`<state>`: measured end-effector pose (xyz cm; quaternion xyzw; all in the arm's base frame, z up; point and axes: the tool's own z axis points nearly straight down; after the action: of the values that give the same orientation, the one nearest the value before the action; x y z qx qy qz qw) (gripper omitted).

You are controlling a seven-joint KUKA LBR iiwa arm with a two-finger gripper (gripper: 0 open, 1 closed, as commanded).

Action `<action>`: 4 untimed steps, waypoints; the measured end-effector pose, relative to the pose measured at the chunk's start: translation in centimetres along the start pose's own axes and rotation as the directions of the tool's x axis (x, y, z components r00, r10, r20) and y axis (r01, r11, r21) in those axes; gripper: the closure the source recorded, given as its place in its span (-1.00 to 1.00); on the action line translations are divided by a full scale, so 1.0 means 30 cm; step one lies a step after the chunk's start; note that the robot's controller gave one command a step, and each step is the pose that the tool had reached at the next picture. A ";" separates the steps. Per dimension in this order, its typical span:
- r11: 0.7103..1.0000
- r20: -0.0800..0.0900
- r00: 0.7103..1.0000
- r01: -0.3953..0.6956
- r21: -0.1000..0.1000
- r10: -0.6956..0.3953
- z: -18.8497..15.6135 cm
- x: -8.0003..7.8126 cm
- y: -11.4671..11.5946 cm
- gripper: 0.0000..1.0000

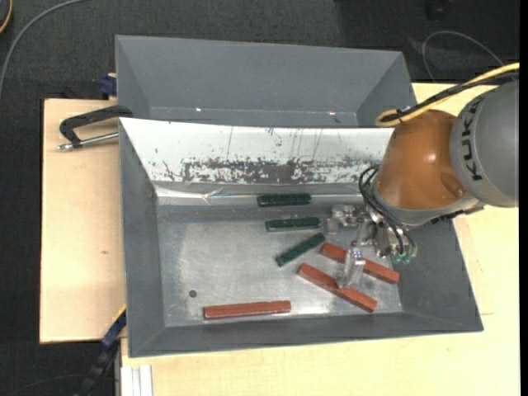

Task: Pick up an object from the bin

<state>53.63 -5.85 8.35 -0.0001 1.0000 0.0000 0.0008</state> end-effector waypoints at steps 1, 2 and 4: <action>1.000 0.000 1.000 0.000 0.000 0.000 0.000 0.000 0.000 1.00; 1.000 0.000 1.000 0.000 0.000 0.000 0.000 0.000 0.000 -1.00; 1.000 0.005 1.000 0.001 -0.001 -0.001 0.041 -0.082 -0.102 1.00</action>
Offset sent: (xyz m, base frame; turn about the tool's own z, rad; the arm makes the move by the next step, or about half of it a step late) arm 0.0000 0.0000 0.0000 0.0000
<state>56.09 -8.91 7.12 -0.0004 1.0000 0.0005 0.0032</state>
